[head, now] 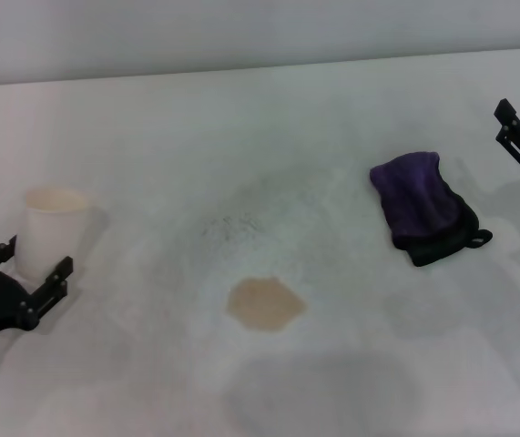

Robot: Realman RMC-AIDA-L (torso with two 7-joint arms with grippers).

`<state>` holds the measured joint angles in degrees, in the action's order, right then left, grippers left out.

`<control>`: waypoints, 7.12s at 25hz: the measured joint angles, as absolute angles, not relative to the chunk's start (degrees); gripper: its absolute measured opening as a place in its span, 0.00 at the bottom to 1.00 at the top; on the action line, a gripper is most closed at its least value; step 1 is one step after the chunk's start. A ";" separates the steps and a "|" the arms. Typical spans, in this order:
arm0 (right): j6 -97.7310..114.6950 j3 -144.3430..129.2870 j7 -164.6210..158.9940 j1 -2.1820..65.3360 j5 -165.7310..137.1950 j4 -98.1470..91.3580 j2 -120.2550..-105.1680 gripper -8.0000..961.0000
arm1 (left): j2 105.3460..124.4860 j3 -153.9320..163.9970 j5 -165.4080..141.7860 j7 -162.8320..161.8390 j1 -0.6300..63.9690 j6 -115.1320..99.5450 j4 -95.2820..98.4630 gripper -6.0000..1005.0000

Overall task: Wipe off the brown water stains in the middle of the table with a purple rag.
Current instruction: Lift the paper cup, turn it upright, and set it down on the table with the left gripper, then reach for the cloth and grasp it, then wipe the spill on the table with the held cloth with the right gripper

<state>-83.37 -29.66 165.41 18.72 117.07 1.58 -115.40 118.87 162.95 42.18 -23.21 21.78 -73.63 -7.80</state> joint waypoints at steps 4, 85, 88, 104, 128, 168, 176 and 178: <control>-83.24 -29.37 165.41 18.72 117.07 1.50 -115.40 0.88 | 119.04 162.95 42.08 -23.30 21.66 -73.54 -6.92 0.68; -58.65 -51.27 60.15 22.35 71.63 -51.87 -111.09 0.88 | 119.20 162.95 78.75 -19.87 6.63 -82.07 -3.86 0.89; -64.90 -51.29 49.57 23.99 58.43 -60.78 -111.56 0.88 | 119.07 162.95 78.80 -19.76 7.10 -82.07 -3.93 0.89; -89.13 -68.65 19.87 34.11 23.52 -79.78 -115.31 0.88 | 118.91 162.95 78.97 -19.46 9.42 -82.64 -5.20 0.89; -77.50 -80.52 11.23 44.25 17.12 -54.52 -115.46 0.73 | 119.04 162.95 77.69 -15.11 10.11 -85.07 -5.15 0.89; -75.59 -91.39 9.04 45.92 17.59 -51.57 -115.88 0.24 | 119.05 162.95 76.99 -14.94 9.17 -85.37 -5.01 0.89; -76.29 -94.82 9.44 45.73 19.75 -52.64 -116.07 0.11 | 119.09 162.95 76.98 -14.94 9.05 -85.63 -5.06 0.89; -76.27 -97.20 9.52 45.69 22.62 -53.45 -116.09 0.11 | 119.09 162.95 76.99 -14.94 9.06 -85.58 -4.96 0.89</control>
